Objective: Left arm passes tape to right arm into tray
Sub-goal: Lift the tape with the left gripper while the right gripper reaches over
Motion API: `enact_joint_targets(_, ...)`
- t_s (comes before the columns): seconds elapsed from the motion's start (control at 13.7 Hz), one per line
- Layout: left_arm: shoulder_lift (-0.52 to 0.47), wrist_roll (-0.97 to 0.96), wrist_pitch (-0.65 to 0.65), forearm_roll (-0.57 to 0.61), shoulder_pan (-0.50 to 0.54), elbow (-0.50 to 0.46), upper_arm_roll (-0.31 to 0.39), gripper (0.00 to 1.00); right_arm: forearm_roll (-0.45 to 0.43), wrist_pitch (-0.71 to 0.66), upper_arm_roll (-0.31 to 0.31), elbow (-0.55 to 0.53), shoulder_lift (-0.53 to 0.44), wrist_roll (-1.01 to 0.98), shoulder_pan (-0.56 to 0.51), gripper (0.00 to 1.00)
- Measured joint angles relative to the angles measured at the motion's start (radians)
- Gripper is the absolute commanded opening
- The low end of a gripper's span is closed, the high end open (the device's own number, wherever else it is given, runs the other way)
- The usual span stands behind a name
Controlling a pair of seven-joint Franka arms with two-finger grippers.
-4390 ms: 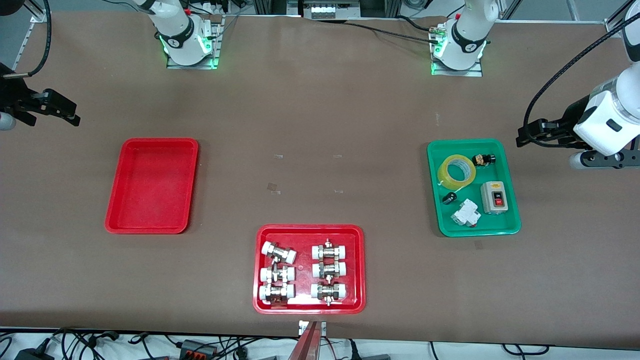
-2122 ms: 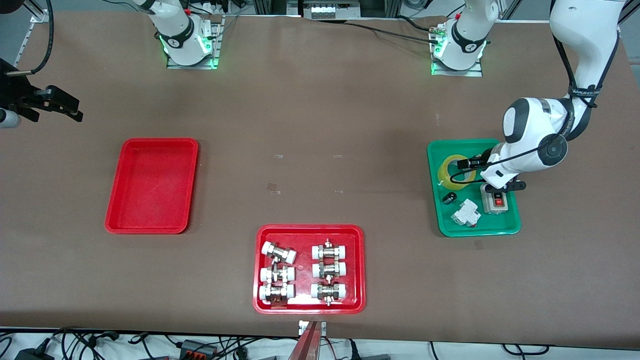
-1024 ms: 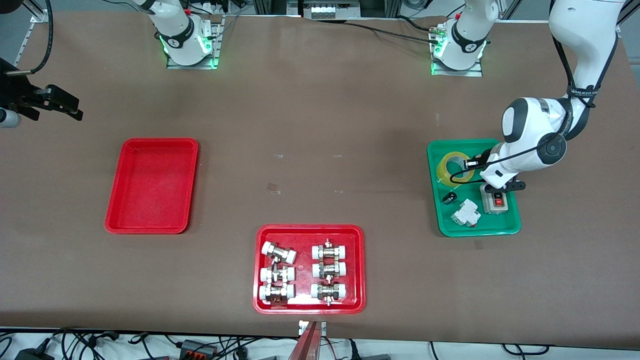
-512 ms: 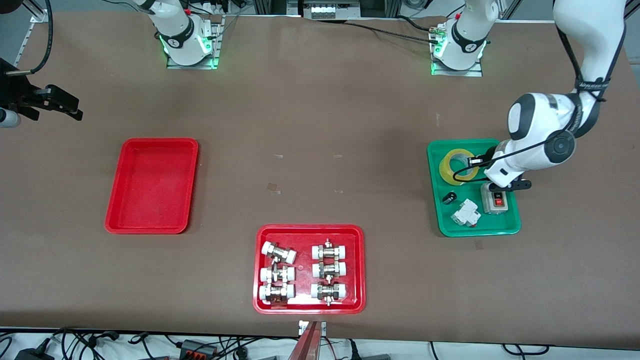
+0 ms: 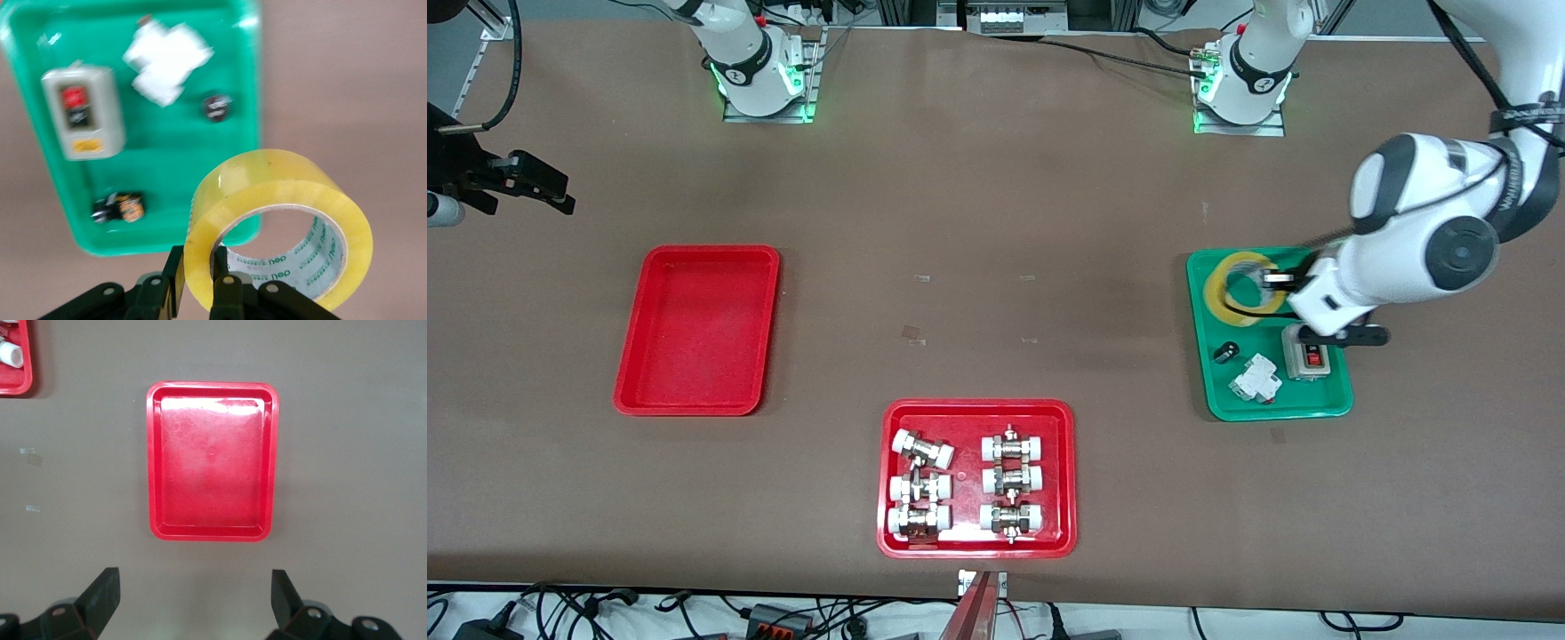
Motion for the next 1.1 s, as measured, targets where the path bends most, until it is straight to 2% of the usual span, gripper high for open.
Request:
enact_joint_targets(0.29, 0.140, -0.145, -0.012, -0.086, -0.152, 0.206, -0.005, 0.01, 0.043, 0.000, 0.002, -0.001, 0.039, 0.000, 0.000, 1.00)
enact_joint_targets(0.44, 0.222, -0.199, -0.005, -0.157, -0.189, 0.273, -0.006, 0.01, 0.052, -0.004, 0.003, -0.003, 0.061, -0.001, 0.002, 1.00)
enact_joint_targets(0.59, 0.294, -0.224, 0.063, -0.213, -0.226, 0.327, -0.006, 0.01, 0.073, -0.023, 0.008, -0.006, 0.100, -0.004, 0.018, 1.00)
enact_joint_targets(0.8, 0.397, -0.231, 0.188, -0.383, -0.279, 0.395, -0.006, 0.01, 0.242, -0.023, 0.013, -0.007, 0.182, -0.006, 0.052, 1.00)
enact_joint_targets(1.1, 0.468, -0.233, 0.372, -0.545, -0.335, 0.415, -0.007, 0.01, 0.421, 0.016, 0.016, 0.001, 0.255, -0.023, 0.095, 1.00)
